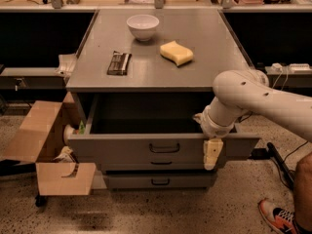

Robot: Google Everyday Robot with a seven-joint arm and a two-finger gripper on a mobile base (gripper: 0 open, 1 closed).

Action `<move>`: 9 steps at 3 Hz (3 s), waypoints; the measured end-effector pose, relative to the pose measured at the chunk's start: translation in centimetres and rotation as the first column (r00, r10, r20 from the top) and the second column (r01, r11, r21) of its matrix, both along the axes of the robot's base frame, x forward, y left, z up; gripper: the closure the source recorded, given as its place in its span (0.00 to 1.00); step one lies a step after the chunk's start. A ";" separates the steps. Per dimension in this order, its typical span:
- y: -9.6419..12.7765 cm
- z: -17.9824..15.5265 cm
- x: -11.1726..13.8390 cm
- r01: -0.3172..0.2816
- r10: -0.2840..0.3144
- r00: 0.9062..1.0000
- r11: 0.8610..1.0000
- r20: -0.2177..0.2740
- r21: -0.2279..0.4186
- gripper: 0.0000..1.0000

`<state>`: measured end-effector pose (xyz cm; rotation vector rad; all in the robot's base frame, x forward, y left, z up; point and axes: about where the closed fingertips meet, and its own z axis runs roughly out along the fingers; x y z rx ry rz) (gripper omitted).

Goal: Open top drawer

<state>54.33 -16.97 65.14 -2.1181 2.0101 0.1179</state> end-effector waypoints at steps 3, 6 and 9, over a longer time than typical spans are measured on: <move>-0.8 -0.4 -5.5 -0.002 -0.003 0.982 1.000 -0.188 -0.027 0.41; -1.2 0.1 -7.0 0.002 -0.009 0.981 0.999 -0.193 -0.038 1.00; -1.3 -0.1 -9.0 0.009 -0.014 0.977 1.000 -0.215 -0.023 0.85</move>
Offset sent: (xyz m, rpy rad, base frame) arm -0.0673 -0.0052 0.0000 -0.0293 0.2491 0.0125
